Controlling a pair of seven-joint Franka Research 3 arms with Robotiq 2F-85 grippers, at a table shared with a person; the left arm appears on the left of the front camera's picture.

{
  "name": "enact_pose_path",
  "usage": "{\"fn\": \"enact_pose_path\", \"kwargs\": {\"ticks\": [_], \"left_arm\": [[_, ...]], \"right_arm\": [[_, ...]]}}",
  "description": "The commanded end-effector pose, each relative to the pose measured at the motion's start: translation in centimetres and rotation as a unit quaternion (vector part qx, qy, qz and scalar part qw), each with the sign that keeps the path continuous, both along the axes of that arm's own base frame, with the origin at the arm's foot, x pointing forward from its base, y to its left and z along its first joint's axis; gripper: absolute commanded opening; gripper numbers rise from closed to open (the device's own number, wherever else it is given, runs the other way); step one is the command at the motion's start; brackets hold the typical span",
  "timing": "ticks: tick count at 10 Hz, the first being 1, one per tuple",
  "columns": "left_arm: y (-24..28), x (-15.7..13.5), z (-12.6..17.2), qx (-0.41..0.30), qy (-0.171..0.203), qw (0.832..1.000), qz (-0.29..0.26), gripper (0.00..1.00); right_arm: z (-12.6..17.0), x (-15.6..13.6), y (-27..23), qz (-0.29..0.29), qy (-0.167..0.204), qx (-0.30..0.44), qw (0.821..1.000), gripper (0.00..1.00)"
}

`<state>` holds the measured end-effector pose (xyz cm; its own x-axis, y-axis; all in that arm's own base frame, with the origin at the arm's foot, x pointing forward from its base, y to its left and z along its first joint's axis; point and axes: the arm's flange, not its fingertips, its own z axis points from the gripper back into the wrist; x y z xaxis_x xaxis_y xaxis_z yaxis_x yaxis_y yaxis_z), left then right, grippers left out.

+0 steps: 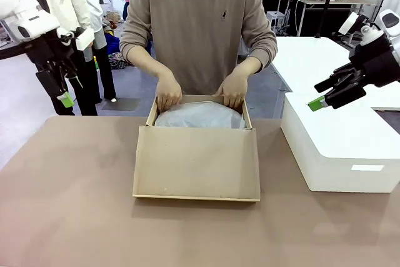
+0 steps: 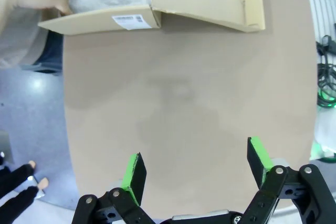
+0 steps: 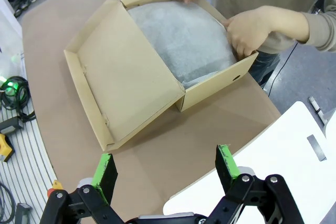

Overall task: Pack the shoes into the box.
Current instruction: Close the Shoes Box.

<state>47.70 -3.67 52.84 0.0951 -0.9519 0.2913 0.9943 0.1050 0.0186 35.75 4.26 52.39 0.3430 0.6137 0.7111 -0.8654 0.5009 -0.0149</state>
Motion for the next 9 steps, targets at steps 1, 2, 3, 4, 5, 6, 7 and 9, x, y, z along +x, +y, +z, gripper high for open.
{"fn": "enact_pose_path", "kwargs": {"ticks": [1, 2, 3, 4, 5, 6, 7, 9], "left_arm": [[0.51, -0.02, -0.56, -0.042, 0.004, 0.998, -0.036, 1.0], [0.57, 0.16, -0.6, -0.042, 0.012, 0.998, -0.038, 1.0], [0.67, 0.22, -0.58, -0.042, 0.01, 0.998, -0.036, 1.0], [0.87, 0.14, -0.64, -0.053, 0.005, 0.998, -0.04, 1.0], [1.05, 0.14, -0.75, -0.059, -0.001, 0.997, -0.057, 1.0], [1.19, 0.25, -0.76, -0.069, -0.003, 0.995, -0.078, 1.0], [1.17, 0.3, -0.55, -0.073, -0.006, 0.994, -0.083, 1.0], [0.89, 0.41, -0.28, -0.069, 0.0, 0.996, -0.06, 1.0]], "right_arm": [[-0.14, 0.34, -0.14, 0.012, -0.01, 0.014, 1.0, 1.0], [-0.14, 0.34, -0.14, 0.012, -0.01, 0.014, 1.0, 1.0], [-0.14, 0.34, -0.14, 0.012, -0.01, 0.014, 1.0, 1.0], [-0.14, 0.34, -0.14, 0.012, -0.01, 0.014, 1.0, 1.0], [-0.14, 0.34, -0.14, 0.012, -0.01, 0.014, 1.0, 1.0], [-0.14, 0.34, -0.14, 0.012, -0.01, 0.014, 1.0, 1.0], [-0.14, 0.34, -0.14, 0.012, -0.01, 0.014, 1.0, 1.0], [-0.14, 0.34, -0.14, 0.012, -0.01, 0.014, 1.0, 1.0]]}}
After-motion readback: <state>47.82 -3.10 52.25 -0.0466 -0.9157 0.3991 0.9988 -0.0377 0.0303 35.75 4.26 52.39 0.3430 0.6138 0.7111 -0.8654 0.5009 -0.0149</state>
